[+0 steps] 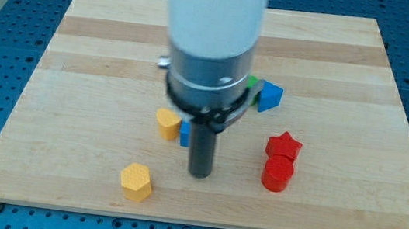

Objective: Move the yellow hexagon parallel to the left of the green star

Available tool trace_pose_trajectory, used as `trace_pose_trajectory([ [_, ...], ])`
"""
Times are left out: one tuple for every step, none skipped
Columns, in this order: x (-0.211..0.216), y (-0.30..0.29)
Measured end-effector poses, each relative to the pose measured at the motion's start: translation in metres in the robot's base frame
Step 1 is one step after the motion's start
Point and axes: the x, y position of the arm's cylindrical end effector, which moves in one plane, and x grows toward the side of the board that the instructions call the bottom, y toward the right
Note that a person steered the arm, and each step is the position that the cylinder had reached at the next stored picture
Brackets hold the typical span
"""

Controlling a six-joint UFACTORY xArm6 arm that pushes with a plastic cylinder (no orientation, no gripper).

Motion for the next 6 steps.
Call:
trace_pose_trajectory([
  [0.049,0.019],
  [0.05,0.017],
  [0.049,0.017],
  [0.049,0.008],
  [0.049,-0.051],
  [0.049,-0.081],
])
